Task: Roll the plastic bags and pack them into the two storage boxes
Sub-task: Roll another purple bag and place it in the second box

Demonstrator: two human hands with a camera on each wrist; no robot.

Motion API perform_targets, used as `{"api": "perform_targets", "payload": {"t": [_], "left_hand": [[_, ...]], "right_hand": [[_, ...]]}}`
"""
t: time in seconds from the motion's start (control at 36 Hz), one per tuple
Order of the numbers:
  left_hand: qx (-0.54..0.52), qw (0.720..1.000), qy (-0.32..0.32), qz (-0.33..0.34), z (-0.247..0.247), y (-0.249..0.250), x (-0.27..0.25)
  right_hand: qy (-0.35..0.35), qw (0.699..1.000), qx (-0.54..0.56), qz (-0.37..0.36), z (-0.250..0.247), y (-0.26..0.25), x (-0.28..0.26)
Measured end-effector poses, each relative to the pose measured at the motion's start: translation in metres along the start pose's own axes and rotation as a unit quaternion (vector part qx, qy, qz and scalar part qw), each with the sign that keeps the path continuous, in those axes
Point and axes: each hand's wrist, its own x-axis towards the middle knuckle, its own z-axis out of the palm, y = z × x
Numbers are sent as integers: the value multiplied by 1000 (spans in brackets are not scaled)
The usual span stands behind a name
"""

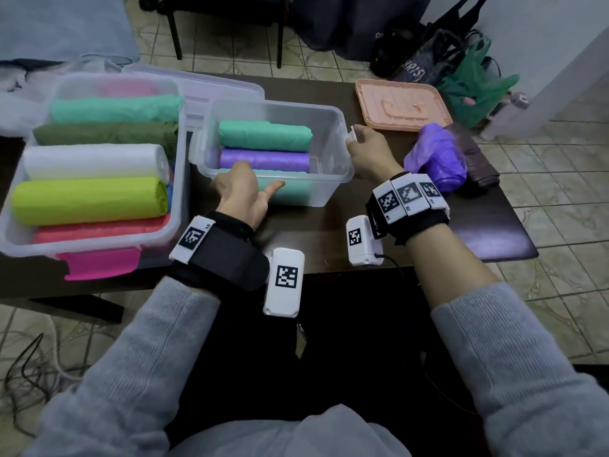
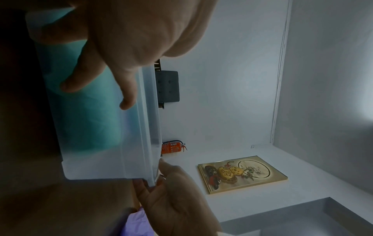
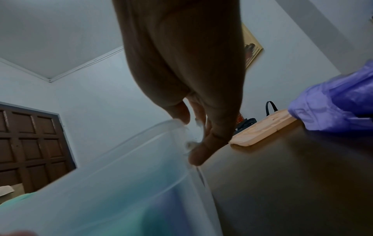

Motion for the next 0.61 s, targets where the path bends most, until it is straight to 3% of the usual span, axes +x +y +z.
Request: {"api": "perform_targets", "payload": {"t": [0.19, 0.33, 0.44, 0.5, 0.53, 0.56, 0.61], "left_hand": [[4, 1000, 6, 2, -2, -6, -6], [107, 993, -14, -49, -4, -40, -25], [248, 958, -102, -102, 6, -72, -51], [338, 925, -164, -58, 17, -84, -55], [401, 894, -200, -4, 23, -89, -54], [472, 847, -238, 59, 28, -93, -53], [601, 717, -312, 165, 39, -101, -48]], "right_hand": [[-13, 1000, 8, -3, -1, 5, 1], [-22, 999, 38, -17, -3, 9, 0], [7, 999, 38, -21, -15, 20, 2], [64, 997, -28, -31, -30, 30, 7], [90, 993, -67, -32, -39, 37, 10], [115, 987, -110, -35, -48, 44, 14], [160, 967, -196, -14, -65, 57, 20]]}}
